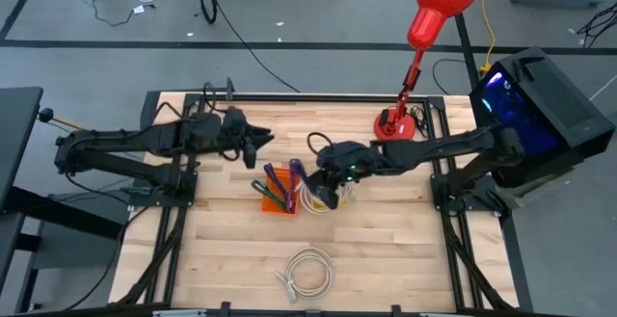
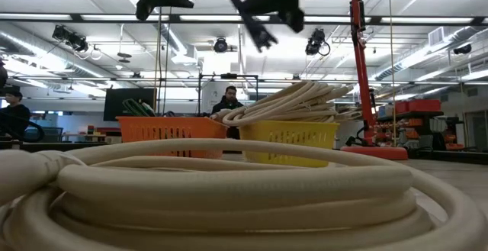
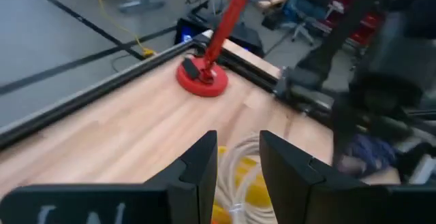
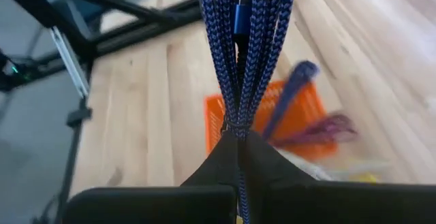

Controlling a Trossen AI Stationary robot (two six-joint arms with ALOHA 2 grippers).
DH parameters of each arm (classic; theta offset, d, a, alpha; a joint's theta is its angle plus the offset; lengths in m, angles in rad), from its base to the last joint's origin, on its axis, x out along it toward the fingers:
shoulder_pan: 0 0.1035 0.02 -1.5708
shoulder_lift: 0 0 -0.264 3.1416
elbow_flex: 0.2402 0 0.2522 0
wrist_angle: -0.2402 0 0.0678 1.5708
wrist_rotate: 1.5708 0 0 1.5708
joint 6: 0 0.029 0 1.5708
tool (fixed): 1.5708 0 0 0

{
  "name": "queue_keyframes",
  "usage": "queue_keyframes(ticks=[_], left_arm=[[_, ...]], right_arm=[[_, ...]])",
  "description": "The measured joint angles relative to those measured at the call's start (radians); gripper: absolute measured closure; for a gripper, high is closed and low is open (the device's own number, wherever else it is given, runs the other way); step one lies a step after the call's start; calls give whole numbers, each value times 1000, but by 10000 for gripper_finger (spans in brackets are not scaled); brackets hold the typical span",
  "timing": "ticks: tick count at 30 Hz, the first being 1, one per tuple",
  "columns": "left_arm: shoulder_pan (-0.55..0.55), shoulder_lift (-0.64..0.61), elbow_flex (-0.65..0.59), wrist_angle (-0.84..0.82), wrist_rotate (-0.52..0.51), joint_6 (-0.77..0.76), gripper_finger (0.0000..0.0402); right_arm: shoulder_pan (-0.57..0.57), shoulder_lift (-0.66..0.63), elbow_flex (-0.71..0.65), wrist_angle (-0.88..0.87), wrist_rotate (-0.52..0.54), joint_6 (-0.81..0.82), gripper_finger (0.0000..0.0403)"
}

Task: Pick & Place USB Port
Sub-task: Put the black and blue USB cable into the orange bin

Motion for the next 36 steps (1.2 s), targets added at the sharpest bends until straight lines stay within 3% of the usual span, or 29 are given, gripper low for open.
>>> queue_keyframes(ticks=[4,15,27,36], left_arm=[[61,-14,0,14,64,43,287],[151,-81,1,22,172,132,287],[213,-87,0,10,242,159,287],[218,-87,0,5,260,158,287]], right_arm=[[-17,96,20,113,-35,38,403],[-36,284,232,99,-25,40,403],[-18,390,238,150,-17,144,403],[-20,392,238,147,-16,146,403]])
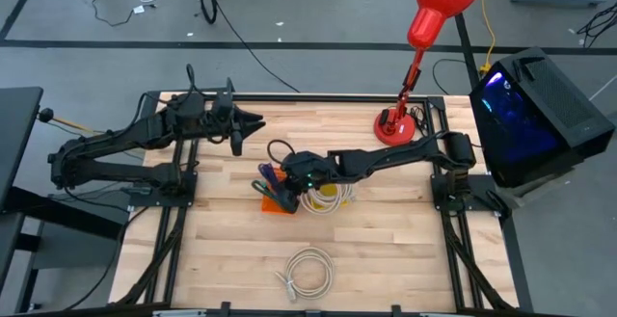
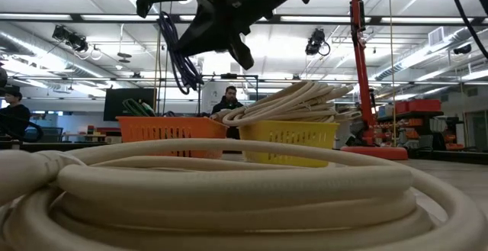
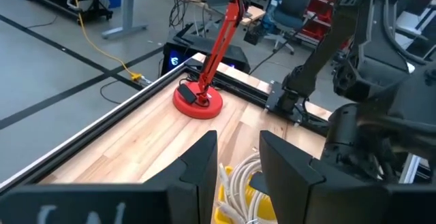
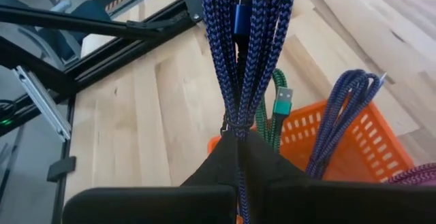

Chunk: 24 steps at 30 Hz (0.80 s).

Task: Pick & Place USB Port
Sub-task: Put the black and blue USB cable into the orange bin

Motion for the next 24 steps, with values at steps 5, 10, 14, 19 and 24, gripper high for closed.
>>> queue_keyframes(ticks=[5,10,14,19,24], left_arm=[[0,0,0,-5,0,0,287],[0,0,0,-5,0,-7,287],[0,0,0,-7,0,-8,287],[0,0,0,-12,0,-8,287],[0,0,0,-11,0,-8,287]], right_arm=[[0,15,0,-20,1,-1,403],[-4,27,0,-31,6,-3,401],[-14,26,0,-28,17,-18,375],[-26,26,0,-33,1,-18,341],[-29,26,0,-33,-5,-27,332]])
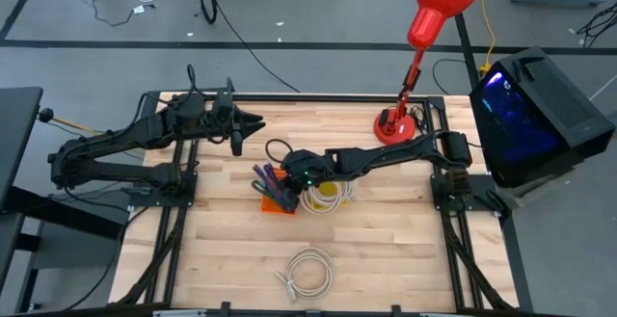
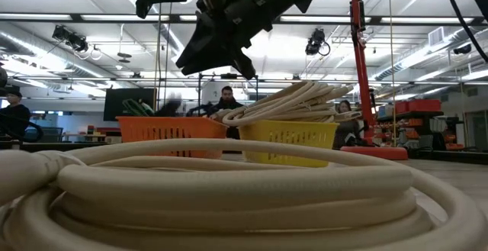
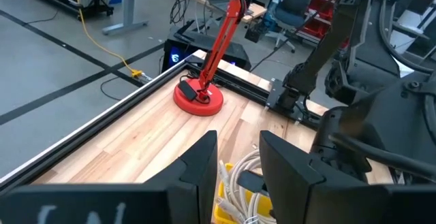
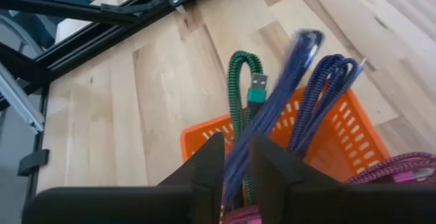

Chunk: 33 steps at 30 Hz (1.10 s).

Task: Pick & Place USB Port
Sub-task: Put the black and blue USB cable into the orange bin

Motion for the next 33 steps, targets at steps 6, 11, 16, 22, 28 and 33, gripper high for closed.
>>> queue_keyframes(ticks=[6,11,16,22,28,33], left_arm=[[0,0,0,-1,0,0,287],[0,0,0,-2,0,0,287],[0,0,0,-8,0,0,287],[0,0,0,-69,23,-5,287],[0,0,0,-289,28,-20,287],[2,0,0,-607,49,-19,287]], right_arm=[[-5,0,0,0,-5,-15,332],[-13,0,0,0,-6,-10,331],[-14,0,0,5,-40,-13,331],[-13,-3,-1,6,-84,-23,330],[-28,-41,-1,40,-85,-42,330],[-36,-55,-1,30,-84,-49,330]])
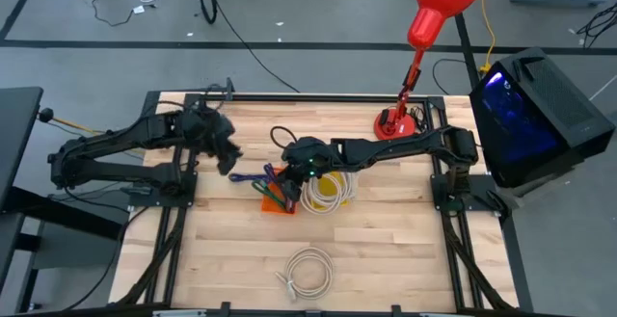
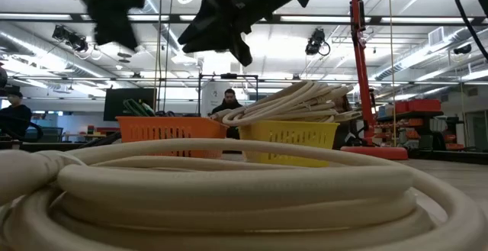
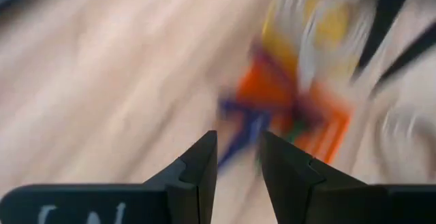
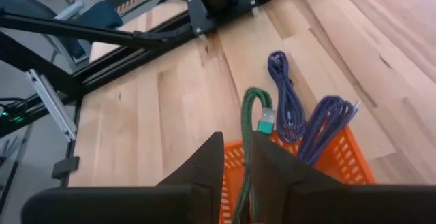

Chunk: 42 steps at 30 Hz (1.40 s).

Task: Pick & Place USB Port
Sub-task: Put the black and blue USB cable into the orange bin

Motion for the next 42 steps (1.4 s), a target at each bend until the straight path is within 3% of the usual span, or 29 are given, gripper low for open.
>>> queue_keyframes(ticks=[4,14,27,35,42], left_arm=[[-5,0,0,-204,98,12,287],[-109,54,-31,-272,107,171,287],[-114,135,-198,-122,198,153,278],[-99,134,-201,-83,96,164,231],[-99,175,-201,-25,78,120,224]], right_arm=[[-5,-2,0,-16,-11,-8,330],[-29,-73,0,85,-99,-7,330],[-21,-167,0,74,-68,-29,330],[5,-167,0,46,-68,-29,330],[15,-167,0,66,-68,-10,330]])
